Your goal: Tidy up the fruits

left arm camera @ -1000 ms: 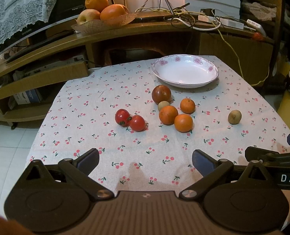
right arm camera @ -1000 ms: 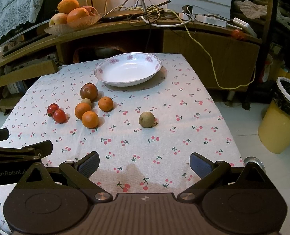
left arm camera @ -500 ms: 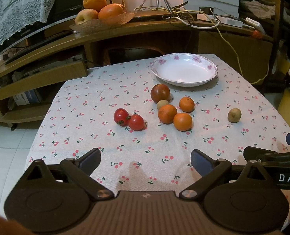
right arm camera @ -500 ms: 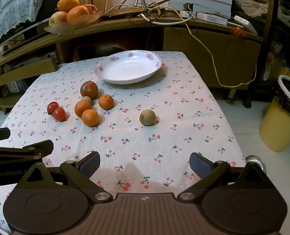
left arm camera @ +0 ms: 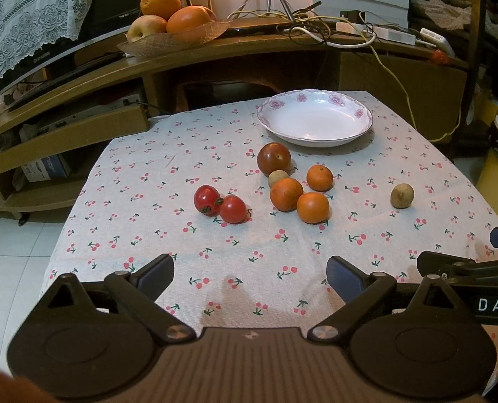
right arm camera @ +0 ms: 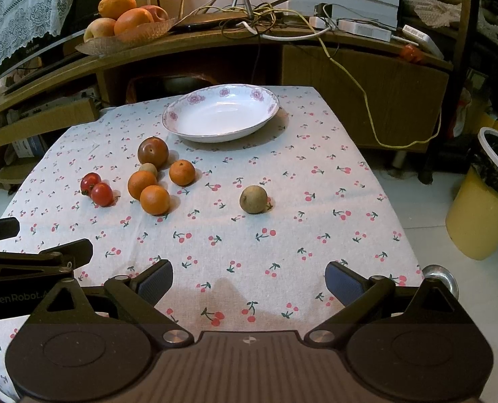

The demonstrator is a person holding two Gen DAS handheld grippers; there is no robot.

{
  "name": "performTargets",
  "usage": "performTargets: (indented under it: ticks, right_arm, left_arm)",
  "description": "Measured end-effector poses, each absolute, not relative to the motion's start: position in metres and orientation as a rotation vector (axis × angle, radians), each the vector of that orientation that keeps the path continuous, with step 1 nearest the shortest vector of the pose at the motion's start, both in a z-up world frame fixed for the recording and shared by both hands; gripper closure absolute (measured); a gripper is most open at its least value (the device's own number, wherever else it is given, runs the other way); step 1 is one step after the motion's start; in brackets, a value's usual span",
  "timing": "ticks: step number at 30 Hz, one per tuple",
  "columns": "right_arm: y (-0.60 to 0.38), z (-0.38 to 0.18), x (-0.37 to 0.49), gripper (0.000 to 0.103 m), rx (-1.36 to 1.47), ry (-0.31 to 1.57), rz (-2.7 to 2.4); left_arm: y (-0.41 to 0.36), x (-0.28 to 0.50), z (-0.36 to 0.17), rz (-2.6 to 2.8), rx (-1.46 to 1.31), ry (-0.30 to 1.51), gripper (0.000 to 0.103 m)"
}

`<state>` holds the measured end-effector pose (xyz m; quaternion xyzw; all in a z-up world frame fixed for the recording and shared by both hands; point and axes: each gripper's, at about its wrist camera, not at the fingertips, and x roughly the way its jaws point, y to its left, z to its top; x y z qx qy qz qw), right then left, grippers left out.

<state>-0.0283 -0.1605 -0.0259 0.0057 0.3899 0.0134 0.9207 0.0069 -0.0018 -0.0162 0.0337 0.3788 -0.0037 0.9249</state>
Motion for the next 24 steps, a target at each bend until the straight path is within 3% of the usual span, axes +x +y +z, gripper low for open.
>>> performTargets:
  ticks: [24]
  right_arm:
    - [-0.1601,-0.0284,-0.0269,0.007,0.016,0.815,0.029]
  left_arm:
    - [-0.0049,0.0088,-0.0187,-0.011,0.078,0.779,0.003]
